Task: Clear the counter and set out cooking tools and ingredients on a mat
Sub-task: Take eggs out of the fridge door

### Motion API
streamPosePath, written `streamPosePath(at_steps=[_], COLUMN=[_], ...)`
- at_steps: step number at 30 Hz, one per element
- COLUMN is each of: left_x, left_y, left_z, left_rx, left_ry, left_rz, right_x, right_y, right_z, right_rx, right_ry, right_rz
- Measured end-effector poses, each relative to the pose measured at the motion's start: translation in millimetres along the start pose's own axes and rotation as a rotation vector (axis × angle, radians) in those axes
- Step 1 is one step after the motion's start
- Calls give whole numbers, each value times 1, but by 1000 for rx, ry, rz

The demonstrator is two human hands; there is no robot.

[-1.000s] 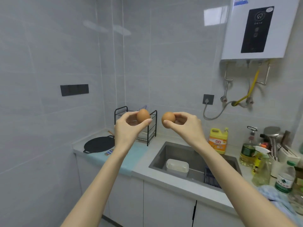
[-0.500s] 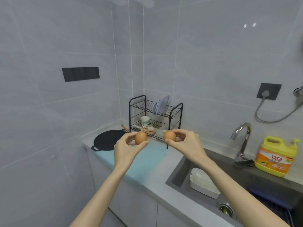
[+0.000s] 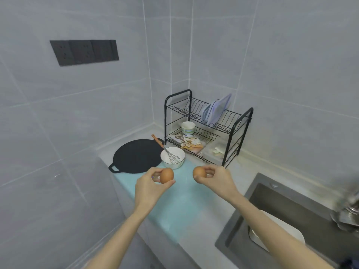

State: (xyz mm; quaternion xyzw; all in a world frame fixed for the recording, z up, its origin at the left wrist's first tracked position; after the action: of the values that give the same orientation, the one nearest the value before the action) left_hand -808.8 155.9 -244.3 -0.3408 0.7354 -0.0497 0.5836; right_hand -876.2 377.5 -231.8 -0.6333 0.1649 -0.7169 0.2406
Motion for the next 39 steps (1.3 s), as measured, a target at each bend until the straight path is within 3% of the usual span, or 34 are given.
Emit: streamPosePath(at_steps=[9, 16, 31, 39], left_x=[105, 137, 150, 155], left_y=[105, 163, 237, 241], left_z=[-98, -139, -163, -164], left_rx=[373, 579, 708, 689], left_ry=[-6, 105, 207, 196], left_rz=[-88, -269, -442, -415], right_x=[-53, -95, -132, -137], right_y=[57, 79, 103, 104], right_z=[-128, -182, -225, -227], right_rx=[-72, -76, -12, -10], right_ry=[191, 347, 442, 426], right_rz=[87, 217, 460, 509])
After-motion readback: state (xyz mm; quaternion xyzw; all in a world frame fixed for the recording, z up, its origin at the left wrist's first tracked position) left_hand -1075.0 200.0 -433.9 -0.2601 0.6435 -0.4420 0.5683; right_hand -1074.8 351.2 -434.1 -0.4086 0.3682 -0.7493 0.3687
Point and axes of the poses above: each hand's wrist, its own z-axis away from the middle knuckle, its own y-axis out of the palm, x = y × z, the point moved 7 cm from there along -z, towards the middle knuckle, and after that the axes turned 12 degrees about y, right-handed, at the moved point
